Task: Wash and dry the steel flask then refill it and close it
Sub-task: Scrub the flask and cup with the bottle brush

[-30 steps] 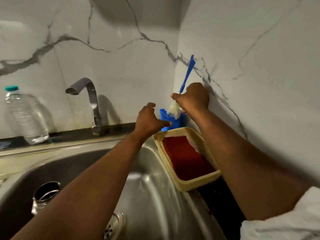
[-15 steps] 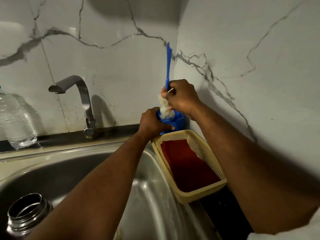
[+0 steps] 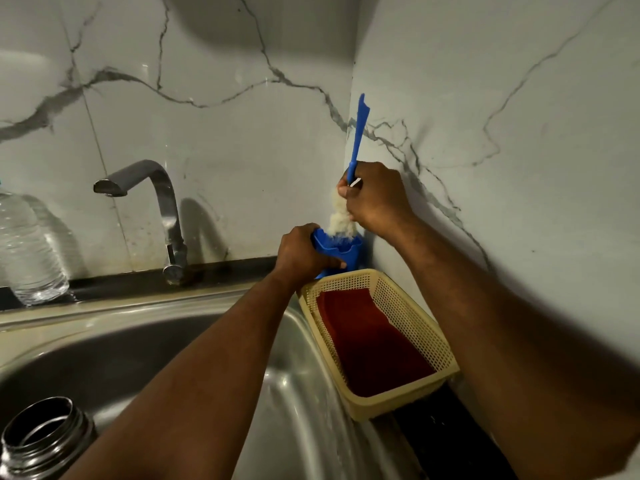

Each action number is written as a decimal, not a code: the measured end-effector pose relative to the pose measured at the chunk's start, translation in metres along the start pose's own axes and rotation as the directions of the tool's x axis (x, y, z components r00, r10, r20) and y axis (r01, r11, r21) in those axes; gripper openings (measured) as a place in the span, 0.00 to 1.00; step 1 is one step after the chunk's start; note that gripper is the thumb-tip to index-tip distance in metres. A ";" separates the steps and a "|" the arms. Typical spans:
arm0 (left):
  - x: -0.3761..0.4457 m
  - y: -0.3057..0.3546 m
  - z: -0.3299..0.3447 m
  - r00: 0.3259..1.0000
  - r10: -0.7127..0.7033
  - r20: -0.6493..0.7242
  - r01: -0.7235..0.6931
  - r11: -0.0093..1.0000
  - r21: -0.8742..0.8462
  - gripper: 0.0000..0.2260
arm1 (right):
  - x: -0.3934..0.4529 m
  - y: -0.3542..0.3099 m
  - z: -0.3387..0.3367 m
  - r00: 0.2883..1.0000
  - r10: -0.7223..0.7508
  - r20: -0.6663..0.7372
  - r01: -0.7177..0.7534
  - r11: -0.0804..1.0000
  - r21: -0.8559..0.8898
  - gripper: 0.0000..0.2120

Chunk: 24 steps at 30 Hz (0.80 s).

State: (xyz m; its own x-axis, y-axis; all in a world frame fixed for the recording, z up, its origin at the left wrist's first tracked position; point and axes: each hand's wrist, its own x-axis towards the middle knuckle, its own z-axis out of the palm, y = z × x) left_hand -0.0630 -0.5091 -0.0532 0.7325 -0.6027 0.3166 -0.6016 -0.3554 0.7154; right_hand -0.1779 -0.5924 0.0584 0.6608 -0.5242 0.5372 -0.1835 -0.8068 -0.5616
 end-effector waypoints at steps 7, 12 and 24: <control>-0.001 0.006 0.001 1.000 -0.020 0.003 0.020 1.000 0.013 0.30 | -0.003 -0.003 0.001 1.000 -0.005 -0.003 0.006 0.999 0.041 0.03; -0.005 0.020 -0.015 0.993 -0.117 -0.023 0.118 0.992 0.040 0.49 | 0.001 -0.016 -0.022 0.991 0.037 -0.127 -0.025 0.996 0.091 0.03; -0.117 0.045 -0.121 0.993 -0.004 -0.117 -0.009 0.994 -0.109 0.45 | -0.032 -0.103 -0.098 0.962 0.019 -0.274 0.049 0.971 0.236 0.04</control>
State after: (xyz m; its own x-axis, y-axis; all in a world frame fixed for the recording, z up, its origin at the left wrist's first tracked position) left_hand -0.1373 -0.3681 0.0167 0.7668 -0.5140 0.3846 -0.5702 -0.2702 0.7758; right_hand -0.2515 -0.5193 0.1609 0.4326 -0.5937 0.6786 0.0258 -0.7442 -0.6675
